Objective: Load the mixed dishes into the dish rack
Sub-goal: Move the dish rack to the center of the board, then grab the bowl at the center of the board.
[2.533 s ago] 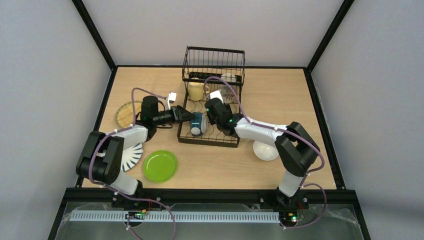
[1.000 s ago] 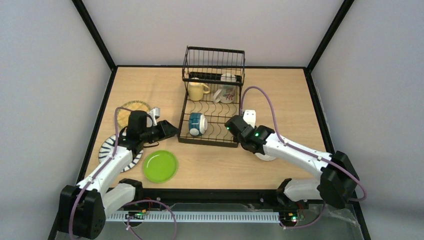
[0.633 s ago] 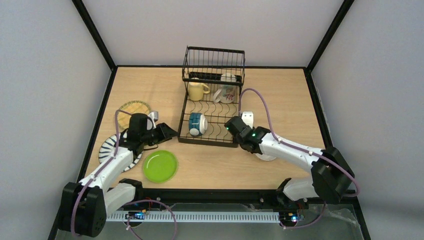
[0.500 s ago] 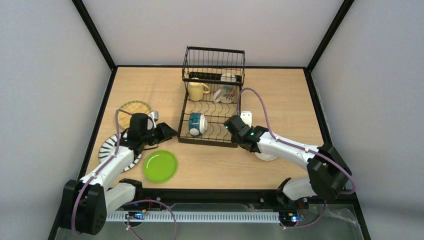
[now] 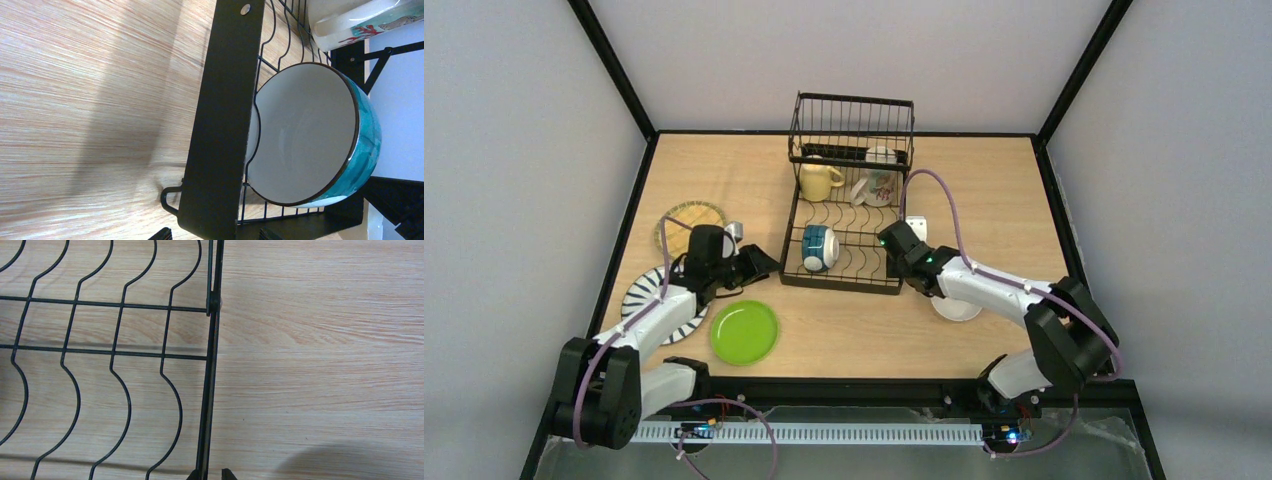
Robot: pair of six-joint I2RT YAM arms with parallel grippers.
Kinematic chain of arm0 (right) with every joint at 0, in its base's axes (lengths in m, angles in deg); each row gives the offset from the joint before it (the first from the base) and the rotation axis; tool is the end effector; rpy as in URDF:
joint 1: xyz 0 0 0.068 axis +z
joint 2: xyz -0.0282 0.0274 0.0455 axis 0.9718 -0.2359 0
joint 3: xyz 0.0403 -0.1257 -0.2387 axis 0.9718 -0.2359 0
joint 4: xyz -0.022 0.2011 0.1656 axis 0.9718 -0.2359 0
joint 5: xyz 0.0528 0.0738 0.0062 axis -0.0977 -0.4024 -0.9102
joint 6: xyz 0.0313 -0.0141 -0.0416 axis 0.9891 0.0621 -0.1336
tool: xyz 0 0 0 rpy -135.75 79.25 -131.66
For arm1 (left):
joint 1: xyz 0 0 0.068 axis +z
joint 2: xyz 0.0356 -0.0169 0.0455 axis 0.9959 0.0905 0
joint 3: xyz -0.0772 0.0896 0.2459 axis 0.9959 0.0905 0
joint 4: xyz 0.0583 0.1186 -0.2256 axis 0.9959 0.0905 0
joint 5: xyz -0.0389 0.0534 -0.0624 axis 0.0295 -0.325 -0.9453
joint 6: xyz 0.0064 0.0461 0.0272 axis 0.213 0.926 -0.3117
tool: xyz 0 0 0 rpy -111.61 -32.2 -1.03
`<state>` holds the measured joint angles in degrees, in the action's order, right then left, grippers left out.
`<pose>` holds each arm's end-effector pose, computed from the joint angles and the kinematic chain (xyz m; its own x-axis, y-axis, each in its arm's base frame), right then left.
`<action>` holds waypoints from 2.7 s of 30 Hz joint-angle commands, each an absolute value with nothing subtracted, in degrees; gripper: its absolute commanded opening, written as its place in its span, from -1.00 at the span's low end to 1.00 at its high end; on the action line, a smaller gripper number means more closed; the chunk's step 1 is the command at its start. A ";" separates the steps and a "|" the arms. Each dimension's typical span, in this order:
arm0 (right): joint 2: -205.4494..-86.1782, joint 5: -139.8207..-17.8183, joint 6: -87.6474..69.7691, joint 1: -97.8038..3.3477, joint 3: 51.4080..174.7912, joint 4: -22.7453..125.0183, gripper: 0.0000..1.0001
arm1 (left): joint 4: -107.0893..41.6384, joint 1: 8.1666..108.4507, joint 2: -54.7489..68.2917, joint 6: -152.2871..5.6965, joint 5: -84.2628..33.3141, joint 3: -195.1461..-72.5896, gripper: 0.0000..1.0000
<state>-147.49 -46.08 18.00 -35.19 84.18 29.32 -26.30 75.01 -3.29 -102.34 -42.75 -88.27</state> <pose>0.2176 0.1701 0.1892 -0.7718 -0.0065 -0.6358 -0.0002 1.0000 -0.0100 0.2102 -0.0518 0.1743 -0.8129 -0.4557 -0.3625 -0.0863 0.7099 -0.6990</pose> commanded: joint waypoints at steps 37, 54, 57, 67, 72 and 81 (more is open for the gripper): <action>-149.53 -47.08 -4.84 -41.98 83.64 35.98 -1.00 | -30.00 75.36 -4.56 -106.46 -43.30 -84.06 0.98; -145.70 -48.56 -0.41 -42.78 87.04 29.72 0.41 | -27.08 75.38 -5.50 -106.07 -43.14 -86.24 0.98; -143.71 -48.93 0.27 -42.81 88.11 28.04 0.44 | -26.98 75.38 -5.72 -106.36 -43.18 -86.59 0.98; -136.27 -45.28 8.63 -42.78 91.72 14.60 0.45 | -26.22 75.40 -5.44 -106.20 -44.39 -88.17 0.98; -131.69 -48.77 12.49 -42.83 89.16 9.02 0.44 | -27.16 75.40 -5.27 -106.51 -45.26 -87.97 0.98; -130.20 -56.60 14.57 -42.80 86.69 5.49 0.43 | -28.86 75.40 -3.45 -106.66 -46.31 -88.09 0.98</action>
<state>-130.01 -53.33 12.23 -42.60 88.23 10.08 -28.08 75.14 -4.52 -106.34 -45.44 -86.93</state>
